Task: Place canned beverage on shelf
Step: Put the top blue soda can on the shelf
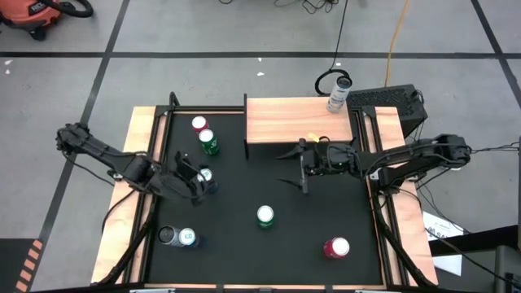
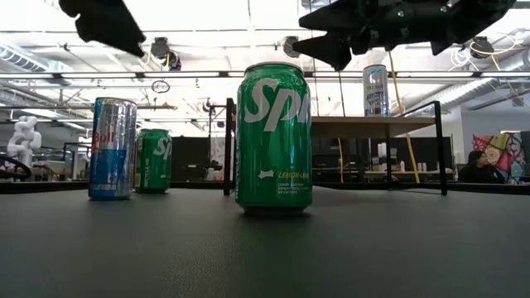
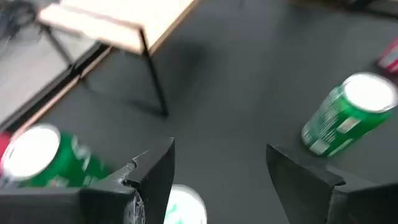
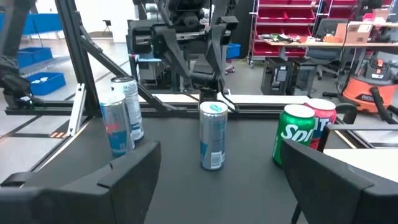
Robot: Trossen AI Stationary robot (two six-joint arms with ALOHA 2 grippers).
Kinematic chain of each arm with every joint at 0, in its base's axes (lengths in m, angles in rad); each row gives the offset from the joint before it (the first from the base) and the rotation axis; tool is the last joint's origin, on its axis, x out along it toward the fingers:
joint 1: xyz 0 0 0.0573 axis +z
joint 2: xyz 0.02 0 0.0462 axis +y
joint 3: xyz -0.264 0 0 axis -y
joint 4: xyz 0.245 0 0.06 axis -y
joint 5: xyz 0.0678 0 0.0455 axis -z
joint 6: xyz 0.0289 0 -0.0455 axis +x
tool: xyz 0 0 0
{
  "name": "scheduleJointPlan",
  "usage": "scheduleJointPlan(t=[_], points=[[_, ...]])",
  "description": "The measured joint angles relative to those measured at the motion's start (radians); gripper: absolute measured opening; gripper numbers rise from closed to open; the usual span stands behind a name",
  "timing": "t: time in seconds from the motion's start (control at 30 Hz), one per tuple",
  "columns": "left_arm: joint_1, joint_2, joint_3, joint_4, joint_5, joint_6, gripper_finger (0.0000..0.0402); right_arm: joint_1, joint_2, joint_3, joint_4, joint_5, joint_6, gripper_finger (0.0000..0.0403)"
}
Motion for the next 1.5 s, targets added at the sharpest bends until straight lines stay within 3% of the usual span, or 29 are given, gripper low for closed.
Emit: scheduleJointPlan(t=[0.27, 0.63, 0.83, 1.0, 1.17, 1.37, 1.5], points=[[0.002, 0.095, -0.012, -0.245, 0.007, -0.222, 0.025, 0.0, -0.003, 0.0, -0.008, -0.003, -0.001, 0.0318], [0.005, 0.104, -0.024, -0.223, 0.065, -0.198, 0.0253, 0.0, -0.003, 0.0, -0.019, -0.004, 0.007, 0.0318], [0.044, 0.104, -0.085, -0.214, 0.063, -0.213, 0.0281, 0.003, -0.003, 0.0, -0.026, -0.004, 0.014, 0.0318], [0.078, 0.104, -0.125, -0.11, 0.098, -0.121, 0.0294, 0.004, -0.003, 0.0, -0.026, -0.004, 0.015, 0.0318], [0.118, 0.104, -0.143, -0.043, 0.126, -0.062, 0.0273, 0.004, -0.003, 0.0, -0.025, -0.004, 0.025, 0.0318], [0.169, 0.103, -0.15, 0.019, 0.144, -0.064, 0.0208, 0.004, -0.003, 0.0, -0.028, -0.004, 0.053, 0.0318], [0.194, 0.105, -0.11, 0.029, 0.154, -0.056, 0.0208, 0.004, -0.003, 0.0, -0.031, -0.004, 0.062, 0.0318]])
